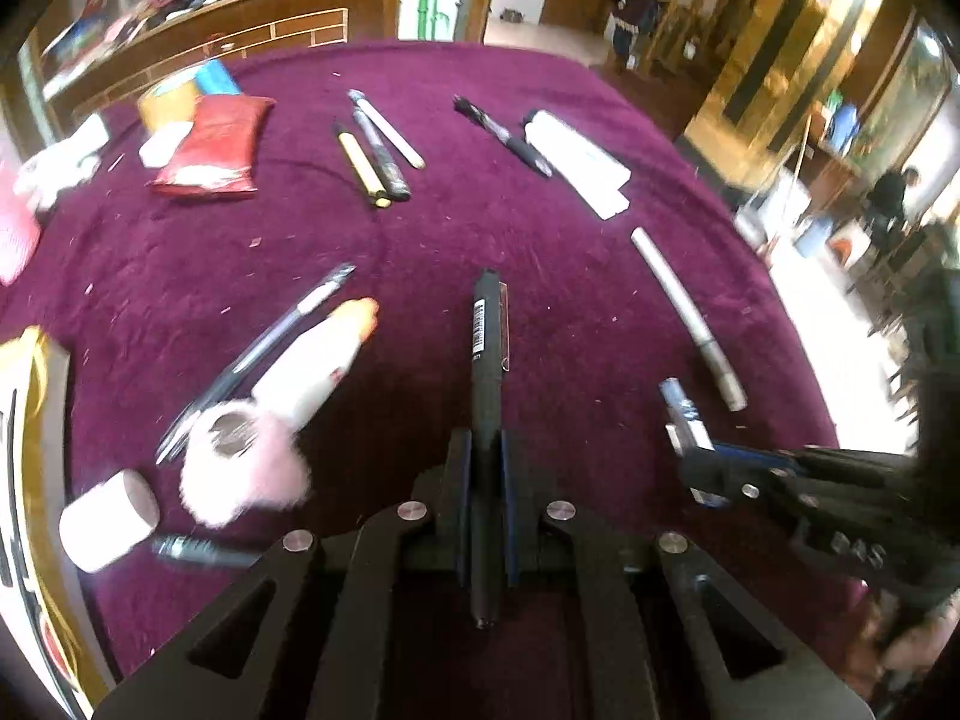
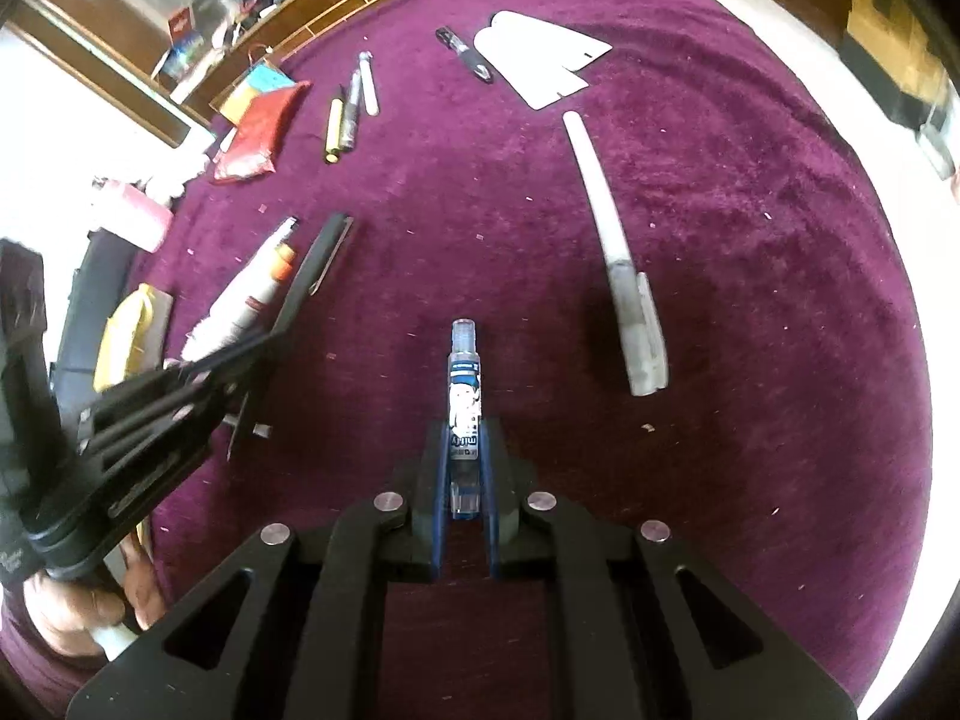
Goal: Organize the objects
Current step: 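Carry the pen and bottle to the tray, lower them and open both tools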
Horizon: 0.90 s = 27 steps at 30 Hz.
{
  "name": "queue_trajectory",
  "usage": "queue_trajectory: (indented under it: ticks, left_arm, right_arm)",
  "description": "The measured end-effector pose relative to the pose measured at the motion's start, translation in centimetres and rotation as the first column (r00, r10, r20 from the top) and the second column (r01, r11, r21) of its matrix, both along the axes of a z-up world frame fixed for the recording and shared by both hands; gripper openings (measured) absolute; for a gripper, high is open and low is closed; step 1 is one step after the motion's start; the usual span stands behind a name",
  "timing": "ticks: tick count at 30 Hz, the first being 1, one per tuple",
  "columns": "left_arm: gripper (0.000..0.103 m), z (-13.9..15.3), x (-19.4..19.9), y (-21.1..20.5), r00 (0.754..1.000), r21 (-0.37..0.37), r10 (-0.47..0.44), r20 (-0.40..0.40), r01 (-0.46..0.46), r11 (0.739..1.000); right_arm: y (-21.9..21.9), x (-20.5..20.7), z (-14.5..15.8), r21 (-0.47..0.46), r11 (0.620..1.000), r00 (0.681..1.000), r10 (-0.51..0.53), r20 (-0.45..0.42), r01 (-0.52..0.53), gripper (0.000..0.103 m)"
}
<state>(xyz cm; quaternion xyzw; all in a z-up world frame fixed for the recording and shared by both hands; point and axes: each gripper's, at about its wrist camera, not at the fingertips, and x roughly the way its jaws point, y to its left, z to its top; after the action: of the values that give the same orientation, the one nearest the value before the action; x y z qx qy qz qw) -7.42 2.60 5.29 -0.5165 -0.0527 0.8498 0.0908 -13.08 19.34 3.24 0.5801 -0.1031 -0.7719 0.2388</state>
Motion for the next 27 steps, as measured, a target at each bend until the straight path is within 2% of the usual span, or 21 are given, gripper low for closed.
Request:
queue_trajectory:
  ticks: [5, 11, 16, 20, 23, 27]
  left_arm:
    - [0.006, 2.9, 3.6, -4.2, 0.997, 0.09, 0.056, -0.052, -0.051, 0.995]
    - [0.006, 4.9, 8.2, -12.1, 0.981, 0.159, 0.186, -0.063, -0.174, 0.972]
    - [0.006, 4.7, 12.4, -20.6, 0.947, 0.149, 0.319, -0.044, -0.31, 0.939]
    - [0.006, 3.1, 15.0, -27.1, 0.91, 0.122, 0.416, 0.005, -0.413, 0.902]
    - [0.006, 1.7, 16.2, -30.0, 0.896, 0.088, 0.442, 0.032, -0.443, 0.892]
    - [0.006, -0.2, 16.7, -31.9, 0.898, 0.061, 0.434, 0.069, -0.438, 0.897]
  right_arm:
    - [-3.1, 1.4, 2.2, -0.06, 0.998, 0.999, 0.036, -0.008, -0.036, 0.007]
    - [-11.0, 3.8, 4.4, -0.112, 0.984, 0.99, 0.139, -0.007, -0.139, 0.007]
    - [-18.1, 6.2, 5.3, -0.153, 0.964, 0.975, 0.224, 0.01, -0.219, 0.007]
    - [-23.6, 8.4, 5.2, -0.176, 0.946, 0.959, 0.28, 0.032, -0.271, 0.008]
    - [-26.9, 9.6, 4.8, -0.182, 0.937, 0.949, 0.313, 0.048, -0.3, 0.008]
    - [-30.8, 10.8, 3.7, -0.204, 0.928, 0.937, 0.336, 0.095, -0.312, 0.008]
